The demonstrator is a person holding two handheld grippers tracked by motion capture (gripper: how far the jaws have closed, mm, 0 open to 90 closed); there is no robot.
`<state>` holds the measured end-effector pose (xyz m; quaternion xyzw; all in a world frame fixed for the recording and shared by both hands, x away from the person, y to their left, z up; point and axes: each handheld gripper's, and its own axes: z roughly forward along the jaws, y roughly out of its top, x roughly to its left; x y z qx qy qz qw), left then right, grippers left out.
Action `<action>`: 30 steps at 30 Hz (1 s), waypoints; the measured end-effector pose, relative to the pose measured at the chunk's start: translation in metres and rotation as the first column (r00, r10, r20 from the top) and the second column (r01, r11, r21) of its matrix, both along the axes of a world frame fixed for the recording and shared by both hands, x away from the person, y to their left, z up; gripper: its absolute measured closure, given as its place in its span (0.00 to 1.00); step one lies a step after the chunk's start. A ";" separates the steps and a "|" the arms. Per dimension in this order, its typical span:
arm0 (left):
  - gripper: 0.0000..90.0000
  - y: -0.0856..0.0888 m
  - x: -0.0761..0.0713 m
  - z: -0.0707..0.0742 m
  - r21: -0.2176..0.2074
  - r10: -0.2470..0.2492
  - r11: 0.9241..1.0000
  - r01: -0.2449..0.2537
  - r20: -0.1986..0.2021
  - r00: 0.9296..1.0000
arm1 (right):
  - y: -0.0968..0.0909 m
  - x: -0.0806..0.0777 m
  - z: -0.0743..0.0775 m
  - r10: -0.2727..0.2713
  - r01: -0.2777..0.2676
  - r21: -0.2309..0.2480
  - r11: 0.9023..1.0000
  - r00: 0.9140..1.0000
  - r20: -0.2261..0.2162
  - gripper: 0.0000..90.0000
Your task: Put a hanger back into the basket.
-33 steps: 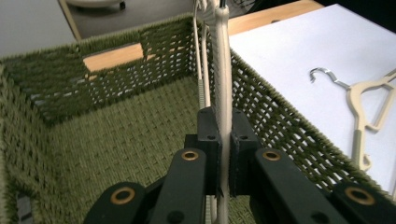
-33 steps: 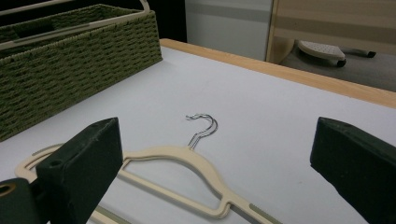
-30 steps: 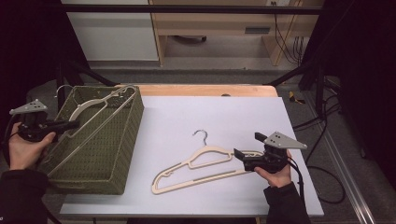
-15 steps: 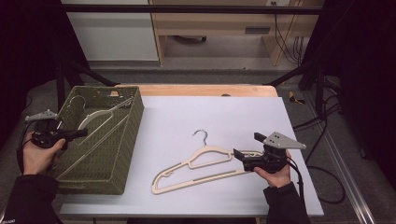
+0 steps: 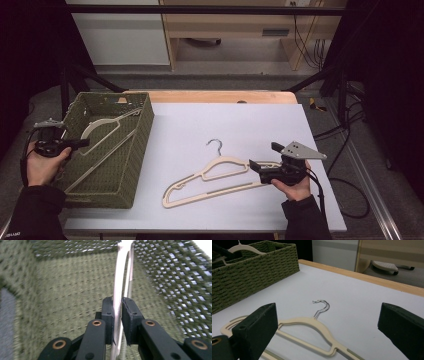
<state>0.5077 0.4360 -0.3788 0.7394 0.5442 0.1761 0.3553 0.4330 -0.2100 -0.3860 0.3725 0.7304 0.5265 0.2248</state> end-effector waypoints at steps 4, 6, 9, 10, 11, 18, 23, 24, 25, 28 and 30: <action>0.86 0.005 0.003 -0.004 0.033 0.035 0.999 -0.034 -0.016 0.999 | 0.000 0.000 0.000 0.002 -0.002 0.000 1.000 1.000 -0.003 0.04; 0.84 0.007 0.004 -0.007 0.037 0.051 0.998 -0.050 -0.028 0.998 | 0.000 0.000 -0.001 0.004 -0.004 -0.005 1.000 1.000 0.000 0.04; 0.83 0.011 0.005 -0.011 0.041 0.065 0.997 -0.063 -0.053 0.996 | 0.001 0.001 -0.001 0.002 -0.002 -0.001 1.000 1.000 -0.002 0.04; 0.83 0.012 0.005 -0.012 0.037 0.070 0.997 -0.068 -0.054 0.996 | 0.001 0.001 -0.001 0.003 -0.003 -0.002 1.000 1.000 -0.002 0.04; 0.83 0.012 0.005 -0.012 0.037 0.070 0.997 -0.068 -0.054 0.996 | 0.001 0.001 -0.001 0.002 -0.003 -0.002 1.000 1.000 -0.003 0.04; 0.74 0.014 0.008 -0.018 0.064 0.093 0.994 -0.087 -0.092 0.991 | 0.003 0.001 -0.002 0.004 -0.004 -0.005 1.000 1.000 -0.003 0.04; 0.64 0.014 0.010 -0.022 0.085 0.093 0.993 -0.082 -0.126 0.988 | 0.003 0.001 -0.002 0.005 -0.005 -0.005 1.000 1.000 -0.003 0.04; 0.63 0.014 0.010 -0.022 0.084 0.094 0.993 -0.084 -0.129 0.987 | 0.003 0.001 -0.002 0.005 -0.005 -0.005 1.000 1.000 -0.003 0.04; 0.62 0.014 0.010 -0.022 0.084 0.094 0.993 -0.084 -0.129 0.987 | 0.003 0.001 -0.002 0.005 -0.005 -0.005 1.000 1.000 -0.003 0.04; 0.60 0.014 0.011 -0.023 0.089 0.096 0.992 -0.084 -0.138 0.986 | 0.003 0.001 -0.002 0.004 -0.004 -0.006 1.000 1.000 -0.003 0.04; 0.59 0.013 0.011 -0.024 0.096 0.099 0.992 -0.085 -0.147 0.984 | 0.003 0.001 -0.002 0.006 -0.006 -0.009 1.000 1.000 0.000 0.04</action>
